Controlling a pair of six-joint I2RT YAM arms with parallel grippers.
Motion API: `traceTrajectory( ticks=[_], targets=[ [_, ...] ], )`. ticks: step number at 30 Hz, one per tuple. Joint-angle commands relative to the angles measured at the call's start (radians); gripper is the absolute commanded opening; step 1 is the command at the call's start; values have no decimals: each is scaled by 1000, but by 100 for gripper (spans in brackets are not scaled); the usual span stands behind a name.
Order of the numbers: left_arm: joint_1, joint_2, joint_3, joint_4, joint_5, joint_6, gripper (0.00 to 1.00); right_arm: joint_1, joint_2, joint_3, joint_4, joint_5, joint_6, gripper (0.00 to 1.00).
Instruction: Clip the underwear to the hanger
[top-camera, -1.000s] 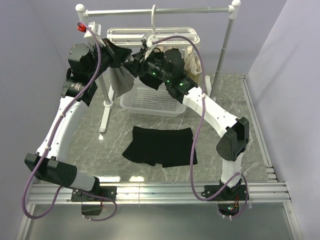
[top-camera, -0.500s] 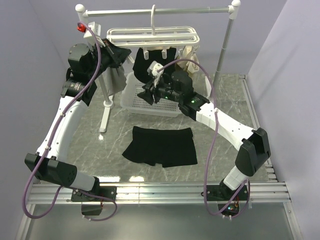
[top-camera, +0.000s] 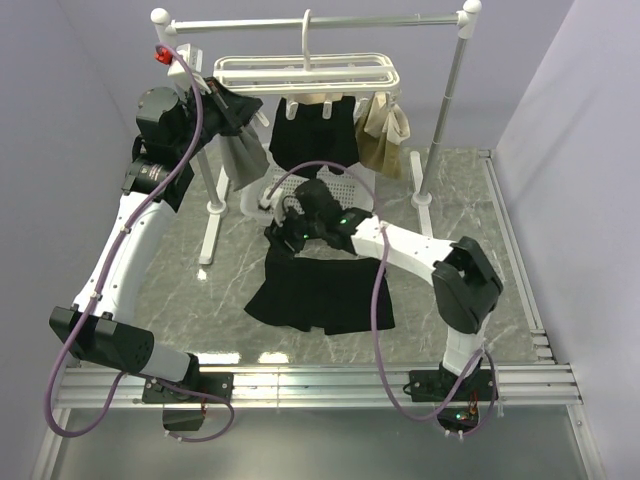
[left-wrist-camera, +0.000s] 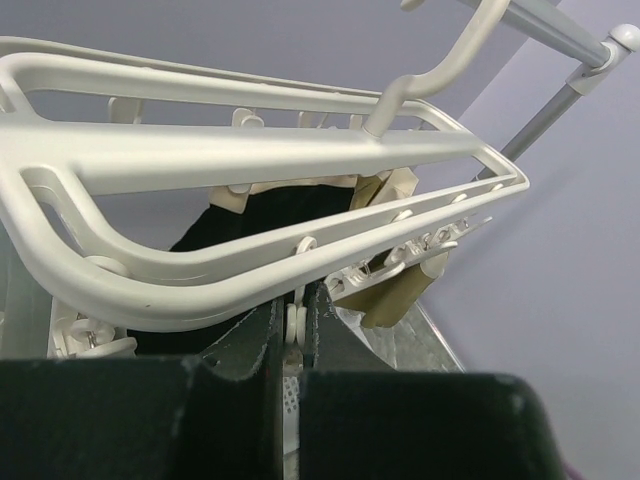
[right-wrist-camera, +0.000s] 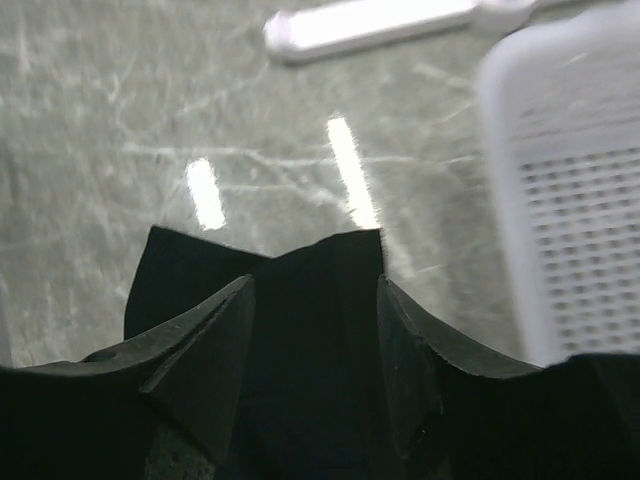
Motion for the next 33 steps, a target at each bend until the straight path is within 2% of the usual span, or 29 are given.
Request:
traceTrajectory(
  ticks=[1,14,20,24,33],
  targets=[
    [4,-8,3,3,18,19,0,42,27,-11,15,66,-36,59],
    [4,-46,-55,21,18,31,0,95,156,-93,150,316,35,61],
    [4,-64,-75,34,18,28,0,95,188,-97,150,336,72,65],
    [4,-69,-80,37,18,28,0,93,216,-85,150,362,96,73],
    [4,-70,-83,35,10,33,0,75,234,-70,140,325,118,76]
  ],
)
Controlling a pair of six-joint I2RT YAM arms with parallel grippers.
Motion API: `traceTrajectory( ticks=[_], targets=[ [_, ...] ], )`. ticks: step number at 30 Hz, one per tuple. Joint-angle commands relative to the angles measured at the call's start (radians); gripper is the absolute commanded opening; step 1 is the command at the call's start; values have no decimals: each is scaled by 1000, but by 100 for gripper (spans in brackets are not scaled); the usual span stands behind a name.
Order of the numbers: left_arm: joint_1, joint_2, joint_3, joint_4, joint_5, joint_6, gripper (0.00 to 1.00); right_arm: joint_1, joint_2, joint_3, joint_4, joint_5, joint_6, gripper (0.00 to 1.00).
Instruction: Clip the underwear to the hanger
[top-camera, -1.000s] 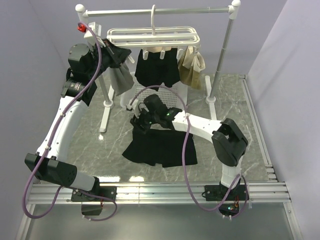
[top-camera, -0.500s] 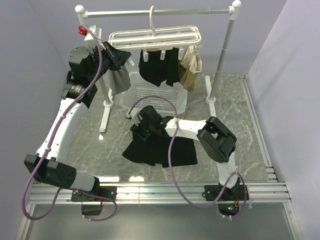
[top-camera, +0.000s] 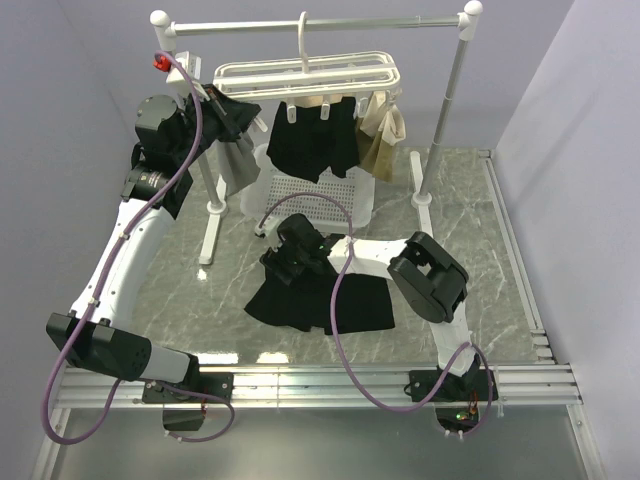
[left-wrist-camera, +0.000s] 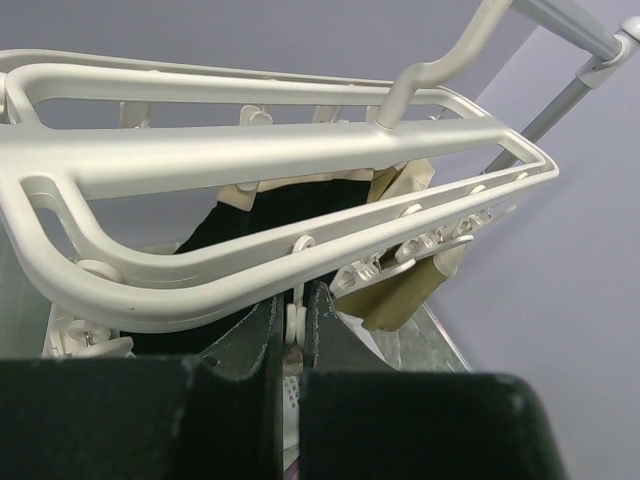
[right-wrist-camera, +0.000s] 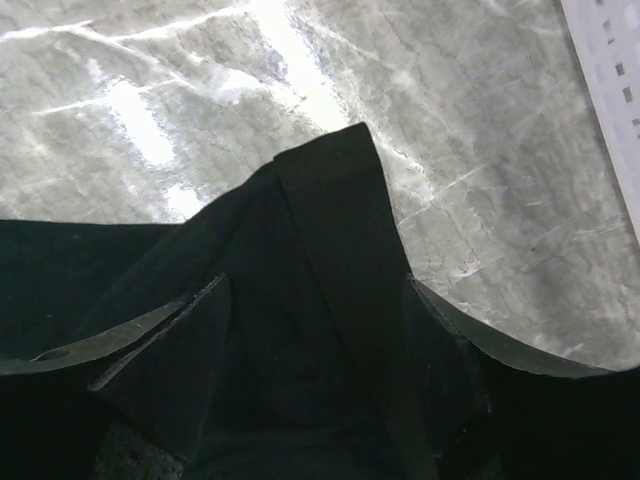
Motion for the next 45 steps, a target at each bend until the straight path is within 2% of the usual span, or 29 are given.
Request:
traceTrajectory(
  ticks=[1,8,27,30,34,38,42,45],
  targets=[
    [1,-30,-11,3,11,27,0,-17,19,27,32,-11,20,76],
    [1,-35,-20,11,6,31,0,-50,-4,9,29,-79,30,78],
    [10,-29,-14,5,6,28,0,-65,67,60,-68,-96,71,75],
    [10,-27,-14,5,6,30,0,-63,84,66,-97,-96,69,71],
    [10,-30,-14,2,3,36,0,-60,105,78,-132,-53,63,56],
    [10,-27,-9,-3,1,40,0,-36,153,92,-197,77,30,52],
    [12,-23,-9,-6,1,40,0,-22,159,51,-183,107,10,53],
    [12,-23,-9,-6,8,39,0,-23,153,23,-172,92,11,44]
  ],
)
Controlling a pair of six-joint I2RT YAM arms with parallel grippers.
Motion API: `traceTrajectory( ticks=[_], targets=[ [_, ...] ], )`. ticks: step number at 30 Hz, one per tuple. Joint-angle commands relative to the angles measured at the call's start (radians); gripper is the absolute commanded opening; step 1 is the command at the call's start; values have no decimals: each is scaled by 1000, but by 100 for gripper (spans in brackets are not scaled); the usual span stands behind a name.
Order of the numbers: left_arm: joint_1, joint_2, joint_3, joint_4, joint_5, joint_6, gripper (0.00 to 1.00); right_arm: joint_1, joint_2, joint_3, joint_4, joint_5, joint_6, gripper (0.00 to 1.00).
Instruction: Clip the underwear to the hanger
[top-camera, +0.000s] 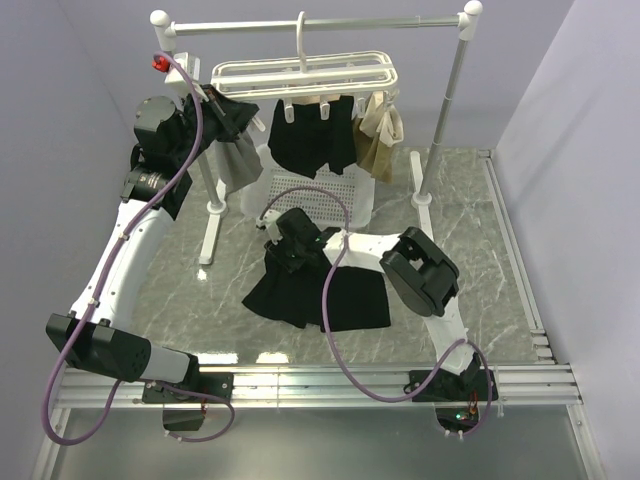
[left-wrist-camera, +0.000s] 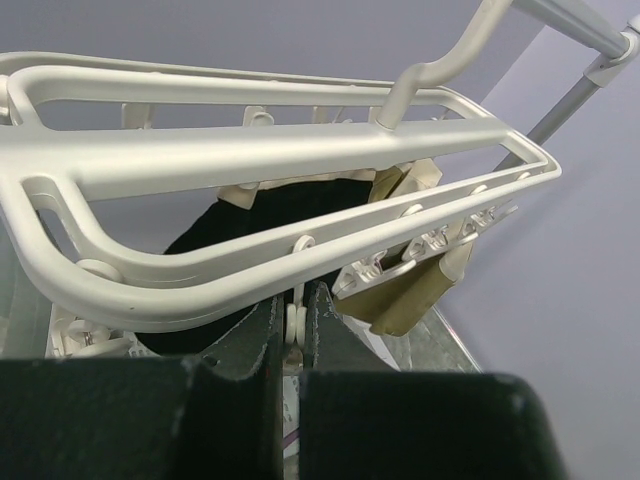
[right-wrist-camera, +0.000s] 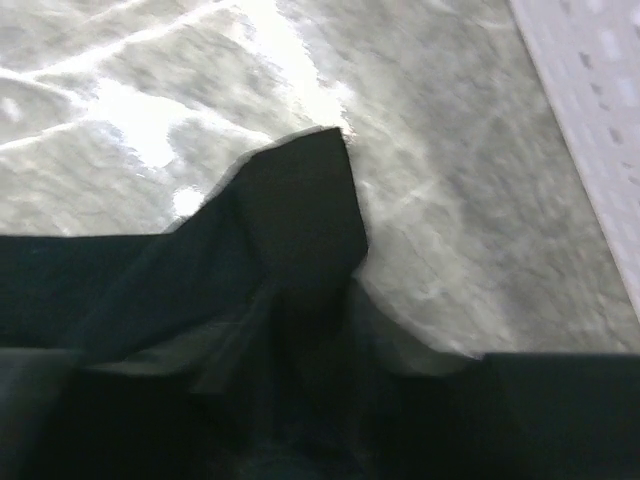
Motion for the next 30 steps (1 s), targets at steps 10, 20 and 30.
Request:
traceTrajectory(
  ticks=[10,20,30],
  targets=[
    [4,-6,11,-33,26,22,0,12,-110,-138,-12,35,-78,0],
    [5,-26,-16,-48,28,28,0,26,-375,-251,141,181,-173,0],
    [10,-29,-24,-68,50,35,0,55,-561,-370,368,262,-412,0]
  ],
)
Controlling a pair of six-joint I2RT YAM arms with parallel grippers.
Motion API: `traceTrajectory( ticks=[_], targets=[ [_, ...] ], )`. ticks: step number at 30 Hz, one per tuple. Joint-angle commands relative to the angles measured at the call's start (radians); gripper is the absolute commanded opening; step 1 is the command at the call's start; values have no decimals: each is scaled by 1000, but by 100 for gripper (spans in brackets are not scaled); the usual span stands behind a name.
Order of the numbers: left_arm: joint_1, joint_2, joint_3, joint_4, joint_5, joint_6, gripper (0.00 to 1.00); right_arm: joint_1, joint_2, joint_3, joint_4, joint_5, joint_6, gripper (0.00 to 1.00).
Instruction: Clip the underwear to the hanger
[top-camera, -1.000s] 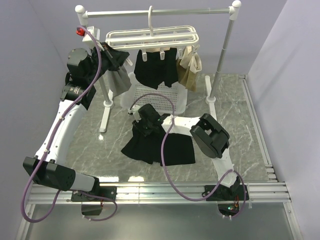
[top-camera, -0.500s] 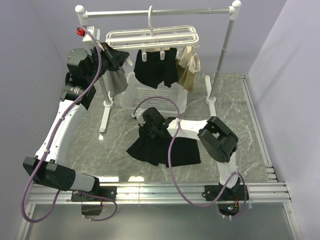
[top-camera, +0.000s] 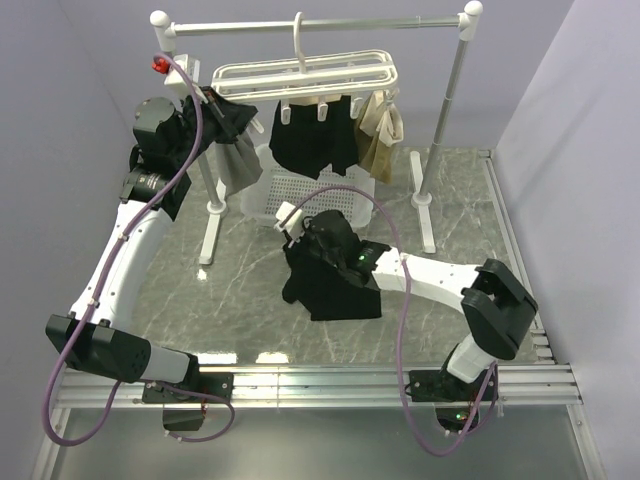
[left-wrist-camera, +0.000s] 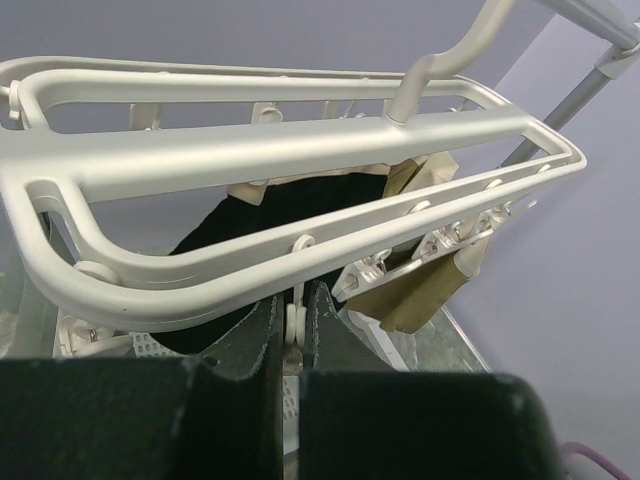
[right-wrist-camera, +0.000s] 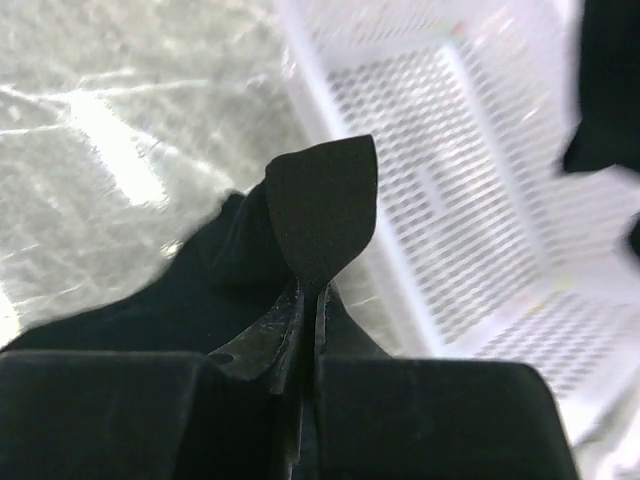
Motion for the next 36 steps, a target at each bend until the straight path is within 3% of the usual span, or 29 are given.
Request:
traceTrajectory(
  ticks=[1,18,30,36],
  targets=[
    [3,-25,-13,-64,43,27,0,20,-78,-22,168,55,-158,0],
    [34,-39,-39,-81,132,38,0,44,-70,-16,579,115,-706,0],
    [43,-37,-43,-78,201,41,0,43,-24,15,754,74,-903,0],
    [49,-24,-23,-90,233,64,0,38,-3,41,761,35,-952,0]
  ],
)
